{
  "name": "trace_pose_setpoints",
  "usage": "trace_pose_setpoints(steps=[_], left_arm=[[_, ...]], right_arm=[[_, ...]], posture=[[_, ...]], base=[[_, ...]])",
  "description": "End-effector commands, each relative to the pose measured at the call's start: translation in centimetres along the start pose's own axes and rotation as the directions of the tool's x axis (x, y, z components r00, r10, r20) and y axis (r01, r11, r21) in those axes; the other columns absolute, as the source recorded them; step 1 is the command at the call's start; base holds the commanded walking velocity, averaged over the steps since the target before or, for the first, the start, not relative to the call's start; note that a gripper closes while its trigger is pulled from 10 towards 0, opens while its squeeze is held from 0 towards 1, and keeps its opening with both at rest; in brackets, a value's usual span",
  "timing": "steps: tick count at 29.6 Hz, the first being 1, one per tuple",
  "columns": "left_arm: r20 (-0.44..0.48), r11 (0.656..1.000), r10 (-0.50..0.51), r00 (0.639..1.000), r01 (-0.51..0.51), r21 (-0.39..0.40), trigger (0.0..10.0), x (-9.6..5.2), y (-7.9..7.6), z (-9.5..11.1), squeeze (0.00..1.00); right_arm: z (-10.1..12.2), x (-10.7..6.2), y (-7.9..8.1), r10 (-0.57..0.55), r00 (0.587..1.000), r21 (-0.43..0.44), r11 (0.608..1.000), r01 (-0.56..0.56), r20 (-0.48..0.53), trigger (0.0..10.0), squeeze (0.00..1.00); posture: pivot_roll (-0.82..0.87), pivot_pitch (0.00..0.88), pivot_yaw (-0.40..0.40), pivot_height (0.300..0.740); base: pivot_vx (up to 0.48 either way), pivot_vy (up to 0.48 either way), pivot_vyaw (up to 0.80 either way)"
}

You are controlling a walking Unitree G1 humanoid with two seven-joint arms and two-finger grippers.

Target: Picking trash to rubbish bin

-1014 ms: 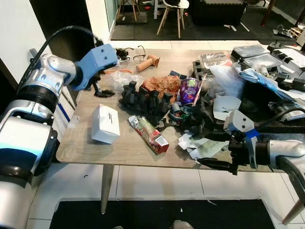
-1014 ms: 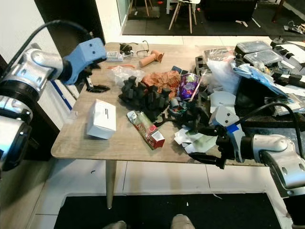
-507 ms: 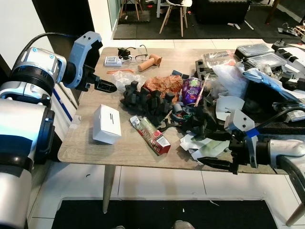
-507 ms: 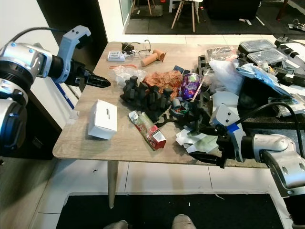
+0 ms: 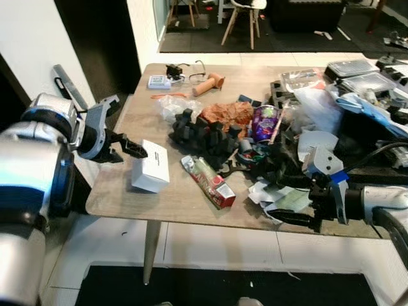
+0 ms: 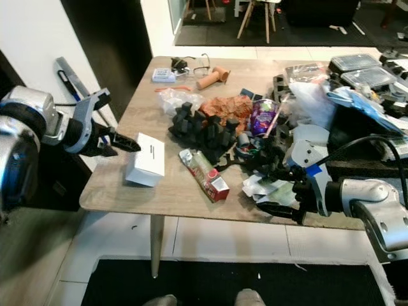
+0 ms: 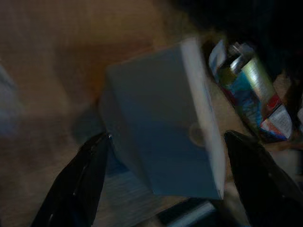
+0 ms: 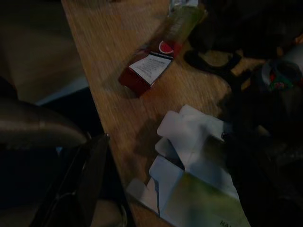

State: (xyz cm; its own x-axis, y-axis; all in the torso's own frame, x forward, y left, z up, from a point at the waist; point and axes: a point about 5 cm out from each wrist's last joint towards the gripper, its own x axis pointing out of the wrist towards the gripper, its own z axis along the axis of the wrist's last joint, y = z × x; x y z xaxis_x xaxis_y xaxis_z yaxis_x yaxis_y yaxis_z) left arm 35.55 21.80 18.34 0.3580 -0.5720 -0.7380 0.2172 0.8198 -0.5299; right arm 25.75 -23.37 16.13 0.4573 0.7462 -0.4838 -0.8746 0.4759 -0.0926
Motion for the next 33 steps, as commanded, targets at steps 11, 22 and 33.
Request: trace_pose_setpoints(steps=[11,22,33], left_arm=[[-0.08,0.96,-0.162,0.984,0.138,-0.243,10.0,2.2,-4.2,-2.8,0.0],[0.039,0.979,-0.192,0.981,0.194,-0.061,10.0,3.1,-4.3,-4.5,0.0],[0.891,0.966,-0.222,0.395,-0.037,0.257,10.0,0.3,0.1,3.7,0.0]], right_arm=[[0.2,-0.3,-0.2,-0.015,1.0,-0.014,1.0,0.015,0.003,10.0,0.0],[0.2,-0.3,-0.3,-0.02,1.0,-0.015,1.0,0.02,0.004,10.0,0.0],[1.6,0.2,-1.3,-0.105,0.99,-0.035,0.993,0.109,0.098,10.0,0.0]], posture=[[-0.06,0.0,0.063,0.74],[-0.06,0.0,0.063,0.74],[-0.07,0.0,0.051,0.74]], base=[[0.0,0.0,0.0],[0.0,0.0,0.0],[0.0,0.0,0.0]])
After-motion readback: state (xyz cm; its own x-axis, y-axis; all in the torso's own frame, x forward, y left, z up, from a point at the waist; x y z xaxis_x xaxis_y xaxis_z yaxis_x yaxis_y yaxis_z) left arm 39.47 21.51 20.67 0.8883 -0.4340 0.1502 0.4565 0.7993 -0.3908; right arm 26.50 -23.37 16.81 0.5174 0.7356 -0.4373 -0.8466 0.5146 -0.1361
